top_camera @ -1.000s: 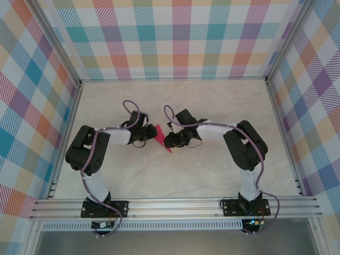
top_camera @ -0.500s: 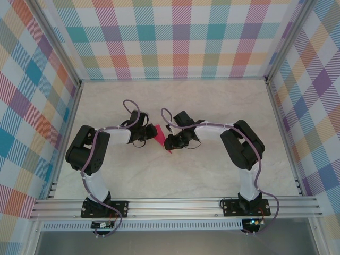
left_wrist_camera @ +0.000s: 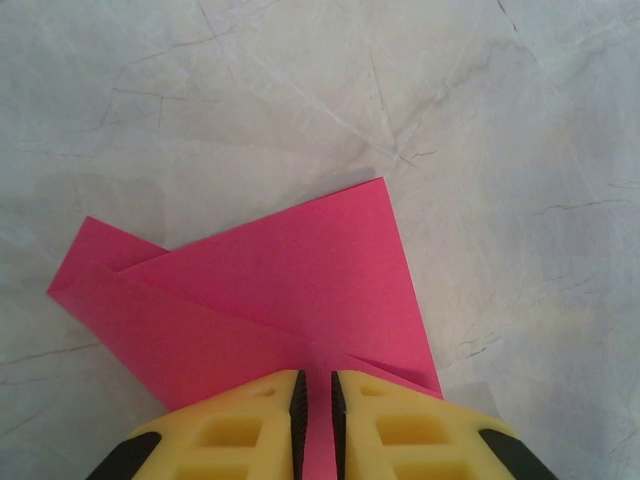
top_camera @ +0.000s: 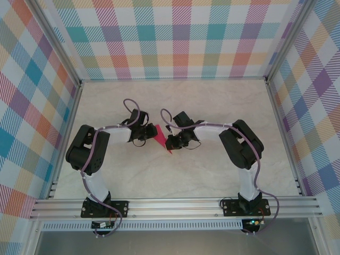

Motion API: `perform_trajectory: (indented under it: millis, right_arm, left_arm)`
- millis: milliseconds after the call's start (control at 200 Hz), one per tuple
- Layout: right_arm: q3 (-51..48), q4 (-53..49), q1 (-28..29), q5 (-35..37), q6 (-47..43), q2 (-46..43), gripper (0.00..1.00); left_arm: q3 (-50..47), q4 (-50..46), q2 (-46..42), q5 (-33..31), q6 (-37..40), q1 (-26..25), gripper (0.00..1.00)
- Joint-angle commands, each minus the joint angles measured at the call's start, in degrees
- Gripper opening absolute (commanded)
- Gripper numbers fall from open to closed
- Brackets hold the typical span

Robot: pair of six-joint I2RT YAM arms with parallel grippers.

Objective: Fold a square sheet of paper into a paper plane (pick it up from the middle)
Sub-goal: Fold the wing for the fifth time at the center of the table.

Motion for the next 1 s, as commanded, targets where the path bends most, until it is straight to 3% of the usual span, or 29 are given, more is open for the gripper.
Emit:
perform_trajectory:
  millis: [0, 470, 995]
  right_arm:
    - [-1.2, 3.7, -0.5, -3.2, 2.2, 0.6, 0.0]
    - [-4.3, 12.1, -4.9, -14.4, 11.3, 1.8, 0.0]
    - [-2.9, 9.6, -5.0, -16.1, 10.6, 5.0, 0.0]
  left_arm:
    - [1.1, -5.0, -2.2, -0.4, 0.6, 0.8, 0.2]
    - [-6.8, 4.8, -11.5, 6.6, -4.7, 0.6, 0.33]
    - [-10.3, 12.3, -7.6, 9.1, -6.6, -4.3, 0.25]
